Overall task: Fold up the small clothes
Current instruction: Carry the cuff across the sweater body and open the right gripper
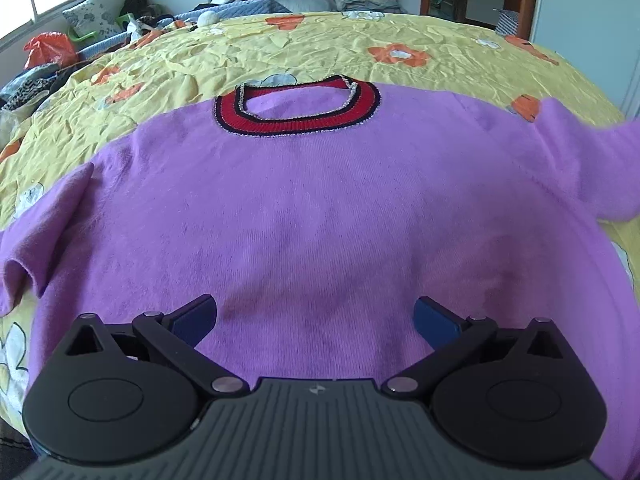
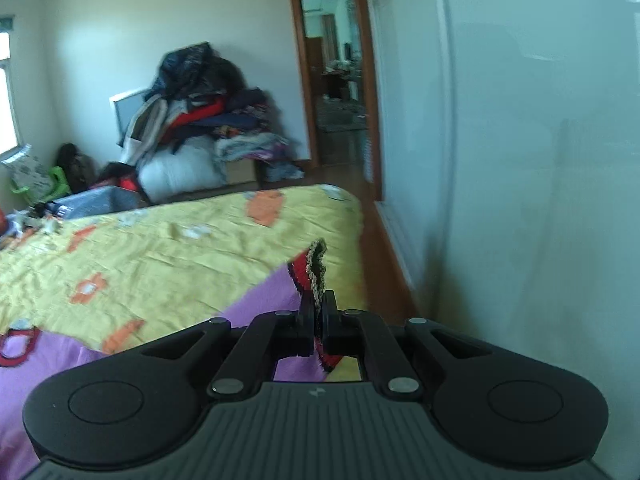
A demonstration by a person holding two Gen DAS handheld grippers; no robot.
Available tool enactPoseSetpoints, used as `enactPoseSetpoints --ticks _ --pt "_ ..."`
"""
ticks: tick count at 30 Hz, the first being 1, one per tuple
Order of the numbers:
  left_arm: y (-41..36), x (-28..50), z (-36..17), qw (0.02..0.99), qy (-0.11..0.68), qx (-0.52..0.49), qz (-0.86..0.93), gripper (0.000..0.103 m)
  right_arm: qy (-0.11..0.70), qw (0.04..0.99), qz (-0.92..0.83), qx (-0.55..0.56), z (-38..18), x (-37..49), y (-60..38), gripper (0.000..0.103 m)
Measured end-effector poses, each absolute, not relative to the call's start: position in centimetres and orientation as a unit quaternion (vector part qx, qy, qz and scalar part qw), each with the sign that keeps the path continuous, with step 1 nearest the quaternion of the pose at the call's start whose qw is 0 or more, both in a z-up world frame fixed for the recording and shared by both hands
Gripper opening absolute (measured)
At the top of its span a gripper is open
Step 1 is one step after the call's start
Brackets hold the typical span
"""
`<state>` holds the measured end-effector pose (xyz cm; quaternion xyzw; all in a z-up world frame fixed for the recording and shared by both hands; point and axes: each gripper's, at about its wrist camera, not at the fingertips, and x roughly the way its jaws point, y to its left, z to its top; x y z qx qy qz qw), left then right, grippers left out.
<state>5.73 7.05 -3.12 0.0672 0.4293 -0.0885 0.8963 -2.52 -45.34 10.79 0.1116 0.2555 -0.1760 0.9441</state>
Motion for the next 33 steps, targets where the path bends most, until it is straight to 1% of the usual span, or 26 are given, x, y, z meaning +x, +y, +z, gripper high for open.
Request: enactPoseSetpoints --ticks 6,11,16,22,29,33 --pt "7.0 4.7 -2.4 0.897 0.420 0.094 -0.099 0.103 0.297 0.923 -0.197 0.146 8.3 -4.3 -49.1 0.003" --pt "7.3 3.8 -1.3 0.903 0.401 0.116 -0.103 0.103 0.269 0.931 -0.165 0.184 9.8 -6.7 -47.5 0.003" --pt "8.8 3.2 0.3 0.910 0.384 0.116 -0.106 0.103 0.231 0.948 -0.093 0.200 13.1 -7.0 -42.5 0.003" --pt "11.9 1.8 1.7 0.924 0.358 0.110 -0.084 0.103 0.195 0.960 -0.003 0.203 15.6 -3.6 -35.0 0.003" --pt "16.4 -0.2 1.4 0.929 0.352 0.107 -0.032 0.103 0.199 0.953 0.107 0.202 16.5 3.9 -25.9 0.003" --pt "19.2 -1.3 0.9 0.928 0.358 0.105 -0.008 0.103 0.202 0.943 0.158 0.213 16.1 7.1 -20.1 0.003"
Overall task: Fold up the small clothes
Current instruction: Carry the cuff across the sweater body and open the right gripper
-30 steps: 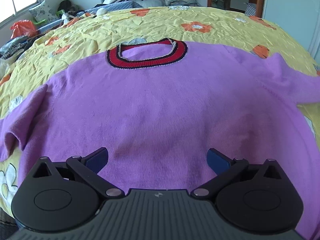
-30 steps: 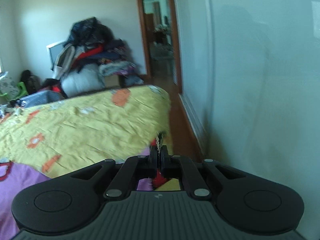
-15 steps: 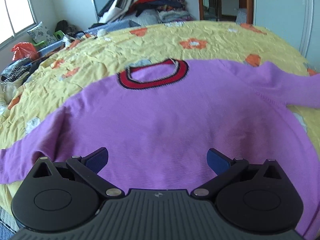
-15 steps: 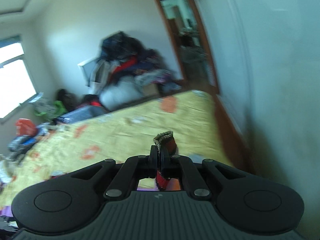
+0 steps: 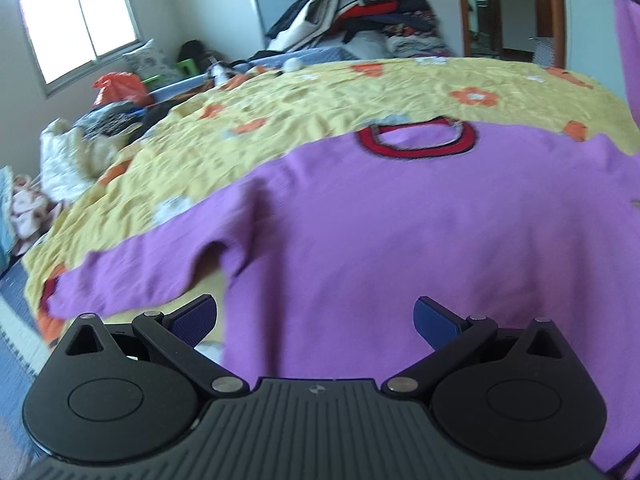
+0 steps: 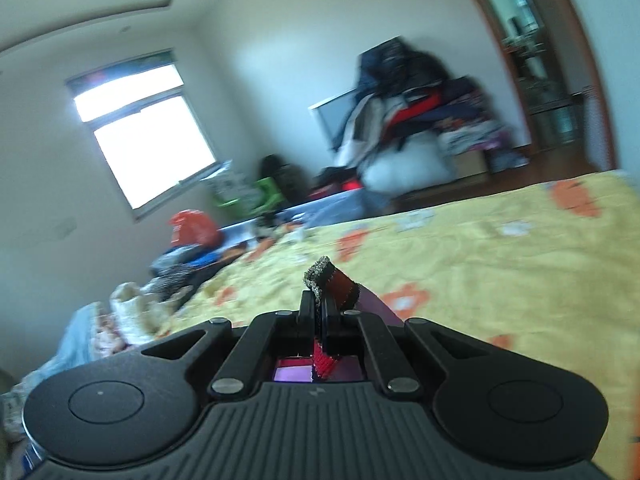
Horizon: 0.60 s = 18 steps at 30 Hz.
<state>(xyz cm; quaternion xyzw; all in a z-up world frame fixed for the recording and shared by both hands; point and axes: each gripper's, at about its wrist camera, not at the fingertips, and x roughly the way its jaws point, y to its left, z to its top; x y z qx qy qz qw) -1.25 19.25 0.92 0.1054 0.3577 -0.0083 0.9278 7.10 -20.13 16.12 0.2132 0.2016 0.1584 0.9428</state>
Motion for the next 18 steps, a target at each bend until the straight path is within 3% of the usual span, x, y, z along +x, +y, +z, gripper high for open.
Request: enactPoseSetpoints --ticks 13,18 --pt "25.9 -2.3 -0.4 0.919 0.383 0.082 0.045 0.103 0.275 0.894 0.258 0.243 8.1 11.9 -3.1 0.003" --pt "26.2 -2.4 -0.6 0.918 0.386 0.082 0.048 0.103 0.286 0.880 0.287 0.246 7.4 12.3 0.7 0.003"
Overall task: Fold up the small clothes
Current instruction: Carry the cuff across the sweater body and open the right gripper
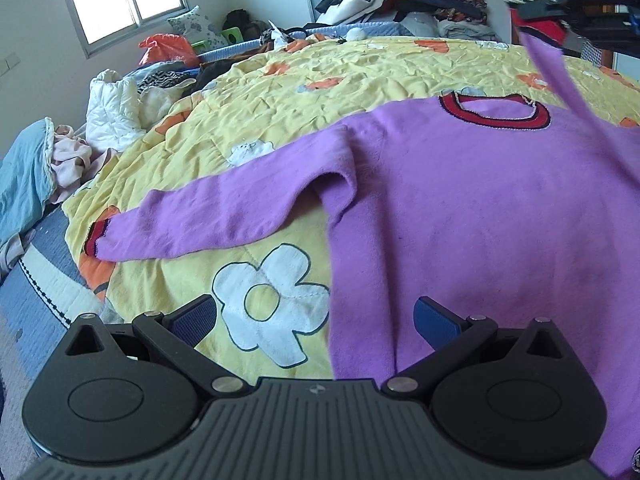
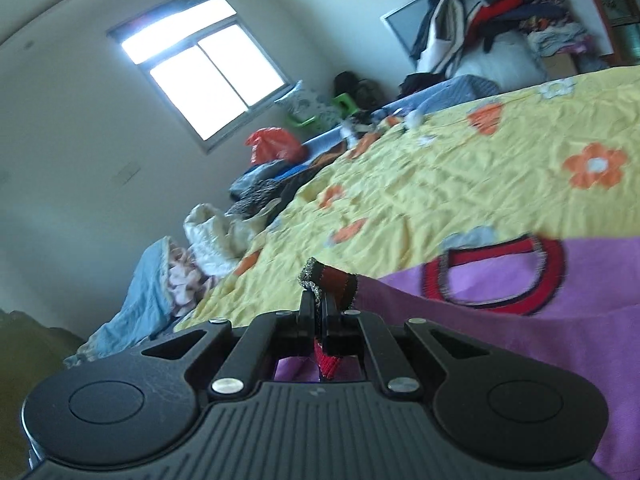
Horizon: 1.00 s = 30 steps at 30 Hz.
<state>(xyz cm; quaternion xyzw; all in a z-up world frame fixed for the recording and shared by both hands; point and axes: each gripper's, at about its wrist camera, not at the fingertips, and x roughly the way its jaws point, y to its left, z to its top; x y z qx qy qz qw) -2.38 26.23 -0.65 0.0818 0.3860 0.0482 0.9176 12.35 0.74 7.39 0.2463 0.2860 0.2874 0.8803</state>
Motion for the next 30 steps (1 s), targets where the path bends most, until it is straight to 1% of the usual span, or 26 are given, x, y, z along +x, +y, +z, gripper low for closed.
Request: enactPoseSetpoints --ticks 6,17,27,29,30 --pt "26.7 -2.1 -1.1 0.914 0.396 0.070 0.051 0.103 0.294 0.870 0.316 0.238 7.3 12.7 4.5 0.003" --pt "26.5 -2.0 -1.3 0.912 0.401 0.073 0.056 0.103 0.332 0.854 0.322 0.238 3.7 14.1 8.1 0.003" --pt "26.2 -1.7 -1.4 0.911 0.403 0.072 0.057 0.103 0.358 0.868 0.286 0.193 -0.2 15.6 9.9 0.003" --pt "26.2 -1.6 -1.3 0.911 0.403 0.068 0.059 0.103 0.364 0.868 0.288 0.177 -0.8 15.7 10.5 0.005" --pt "26.2 -1.6 -1.2 0.911 0.403 0.066 0.059 0.103 0.371 0.865 0.290 0.174 -1.2 15.8 10.8 0.007"
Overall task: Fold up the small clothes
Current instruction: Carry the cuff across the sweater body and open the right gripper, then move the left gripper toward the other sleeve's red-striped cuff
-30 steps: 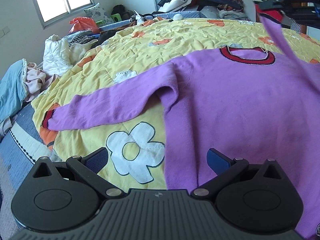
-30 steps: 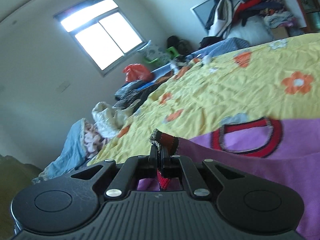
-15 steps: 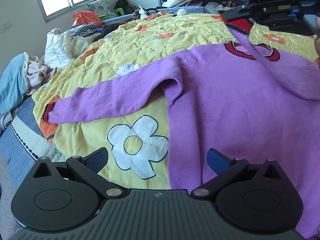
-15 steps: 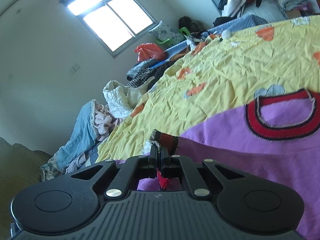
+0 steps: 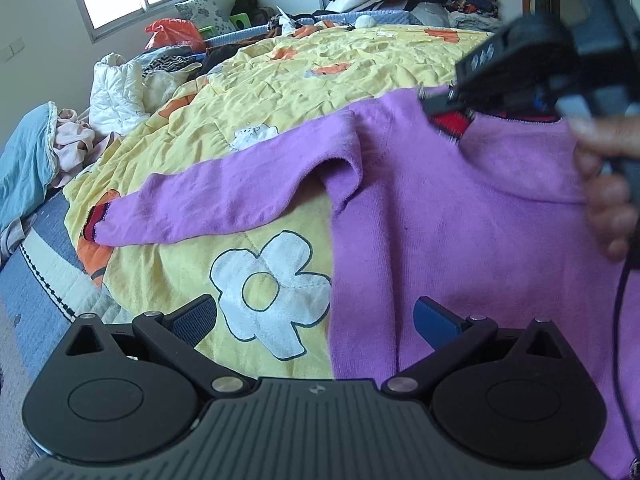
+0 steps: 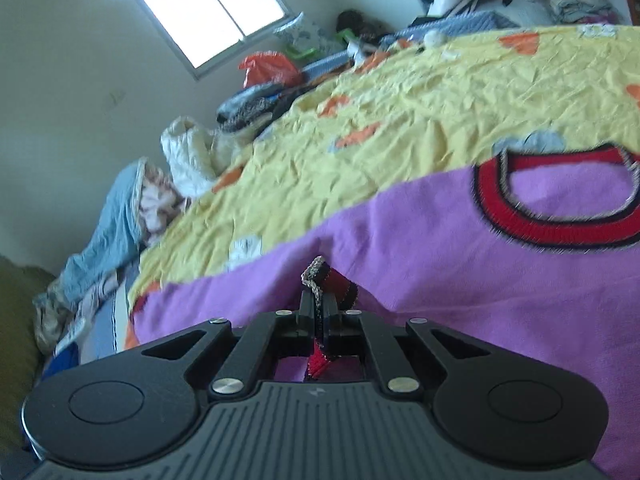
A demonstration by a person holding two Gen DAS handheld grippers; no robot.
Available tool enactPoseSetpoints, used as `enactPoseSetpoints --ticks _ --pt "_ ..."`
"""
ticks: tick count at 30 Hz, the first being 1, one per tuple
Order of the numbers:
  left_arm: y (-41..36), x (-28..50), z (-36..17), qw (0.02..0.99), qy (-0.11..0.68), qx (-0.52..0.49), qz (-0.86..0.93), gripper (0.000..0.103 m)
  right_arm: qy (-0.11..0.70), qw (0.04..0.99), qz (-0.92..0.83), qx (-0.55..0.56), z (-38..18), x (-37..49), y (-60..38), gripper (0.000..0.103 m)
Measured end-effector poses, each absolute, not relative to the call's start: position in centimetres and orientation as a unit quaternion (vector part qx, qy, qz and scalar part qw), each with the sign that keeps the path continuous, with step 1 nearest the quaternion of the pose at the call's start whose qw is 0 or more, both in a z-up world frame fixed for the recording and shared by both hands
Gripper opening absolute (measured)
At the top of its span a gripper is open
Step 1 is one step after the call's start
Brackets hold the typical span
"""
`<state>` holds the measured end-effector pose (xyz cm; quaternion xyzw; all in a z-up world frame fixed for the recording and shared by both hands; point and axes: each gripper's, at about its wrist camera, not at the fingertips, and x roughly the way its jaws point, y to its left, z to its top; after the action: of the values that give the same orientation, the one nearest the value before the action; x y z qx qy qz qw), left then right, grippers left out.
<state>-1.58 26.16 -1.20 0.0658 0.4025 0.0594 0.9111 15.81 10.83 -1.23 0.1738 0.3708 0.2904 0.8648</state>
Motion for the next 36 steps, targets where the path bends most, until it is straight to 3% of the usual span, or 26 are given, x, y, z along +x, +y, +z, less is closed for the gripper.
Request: enactPoseSetpoints --ticks 1,3,4,6,11,14,17,23,29,30,31,36 --pt "26.1 -1.5 -1.1 0.911 0.402 0.064 0.060 0.103 0.385 0.861 0.288 0.166 -1.7 16.0 11.3 0.014" --pt "26.0 -1.4 -1.0 0.911 0.402 0.062 0.060 0.103 0.401 0.857 0.290 0.146 -2.0 15.9 11.8 0.081" --pt "25.9 -1.4 -0.8 0.912 0.401 0.061 0.059 0.103 0.389 0.858 0.301 0.152 -1.7 15.5 11.4 0.090" --pt "25.8 -1.3 -0.6 0.915 0.396 0.060 0.057 0.103 0.363 0.862 0.310 0.170 -0.4 14.3 9.6 0.092" --pt "25.2 -0.2 0.2 0.921 0.383 0.050 0.044 0.103 0.302 0.921 0.234 0.078 2.2 8.9 2.4 0.091" --pt "24.3 1.2 0.5 0.926 0.375 0.040 0.029 0.103 0.290 0.946 0.134 0.048 2.0 6.2 -4.5 0.074" --pt "22.9 3.5 0.7 0.927 0.373 0.028 0.001 0.103 0.296 0.949 0.042 0.098 1.5 5.5 -12.9 0.065" --pt "19.7 8.9 -0.2 0.930 0.365 0.053 -0.013 0.103 0.313 0.918 0.012 0.244 -1.9 7.6 -23.4 0.064" --pt "17.9 12.6 -3.0 0.916 0.386 0.107 -0.002 0.103 0.341 0.888 0.052 0.304 -4.4 13.3 -24.8 0.032" --pt "17.7 13.0 -3.4 0.913 0.390 0.117 0.003 0.103 0.345 0.888 0.049 0.299 -4.3 13.9 -24.7 0.013" --pt "17.7 13.0 -3.6 0.913 0.389 0.125 0.004 0.103 0.352 0.887 0.055 0.296 -4.2 14.4 -24.6 0.003" --pt "17.2 13.5 -3.7 0.913 0.380 0.147 0.005 0.103 0.313 0.921 0.056 0.227 -1.1 13.1 -23.8 0.003"
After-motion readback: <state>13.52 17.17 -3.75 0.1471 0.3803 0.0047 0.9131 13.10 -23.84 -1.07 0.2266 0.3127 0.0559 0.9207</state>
